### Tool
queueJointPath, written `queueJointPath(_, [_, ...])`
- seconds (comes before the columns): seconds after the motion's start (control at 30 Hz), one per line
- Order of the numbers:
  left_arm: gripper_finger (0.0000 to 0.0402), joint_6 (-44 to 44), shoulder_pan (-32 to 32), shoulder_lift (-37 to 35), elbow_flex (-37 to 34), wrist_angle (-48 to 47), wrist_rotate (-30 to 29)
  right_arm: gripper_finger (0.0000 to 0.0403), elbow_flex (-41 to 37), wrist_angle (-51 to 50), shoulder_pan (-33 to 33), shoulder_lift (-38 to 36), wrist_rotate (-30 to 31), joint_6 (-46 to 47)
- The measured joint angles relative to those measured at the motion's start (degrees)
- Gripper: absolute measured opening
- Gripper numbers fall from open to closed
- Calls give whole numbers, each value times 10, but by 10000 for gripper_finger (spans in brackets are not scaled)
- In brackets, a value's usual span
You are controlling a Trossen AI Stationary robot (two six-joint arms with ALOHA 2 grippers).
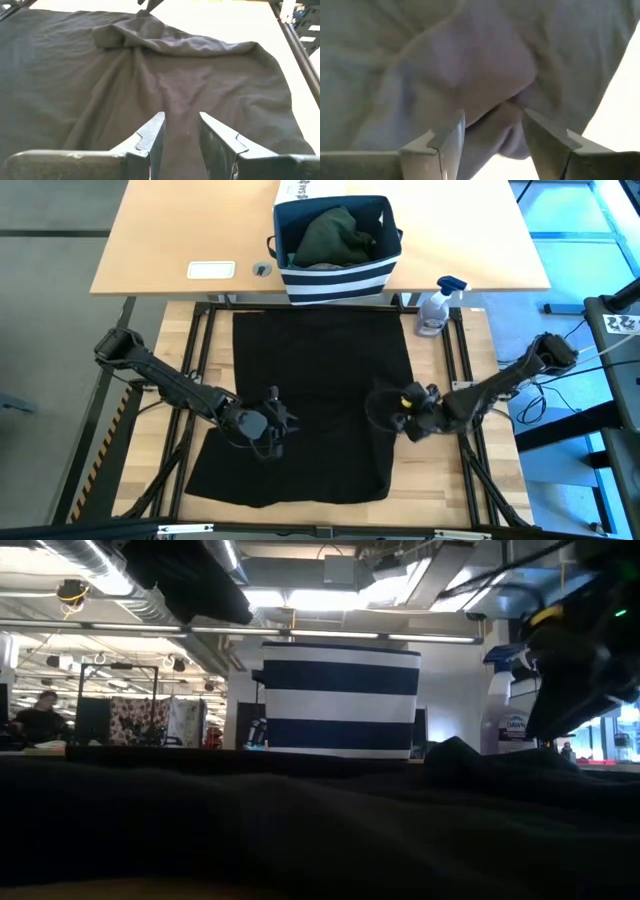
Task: Fold Laundry from Bin
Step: Fold the black shirt
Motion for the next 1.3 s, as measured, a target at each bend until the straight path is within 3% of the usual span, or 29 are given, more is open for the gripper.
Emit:
queueJointPath(0.43, [110, -2, -1, 0, 0, 9, 2, 198, 0, 133, -219, 0, -140, -305])
queueJointPath(0.57, [110, -2, -1, -1, 0, 11, 2, 198, -27, 232, -273, 0, -209, -366])
queueJointPath(0.7, [110, -2, -1, -1, 0, 13, 3, 198, -85, 327, -317, -3, -259, -381])
queueJointPath(0.83, [110, 1, -1, -1, 1, 13, 3, 198, -128, 345, -339, -36, -278, -368])
queueJointPath(1.03, [110, 13, 3, -1, 1, 14, 3, 198, -160, 313, -339, -98, -277, -341])
queueJointPath(1.3, [110, 13, 8, -1, 1, 17, 2, 198, -160, 252, -339, -103, -247, -329])
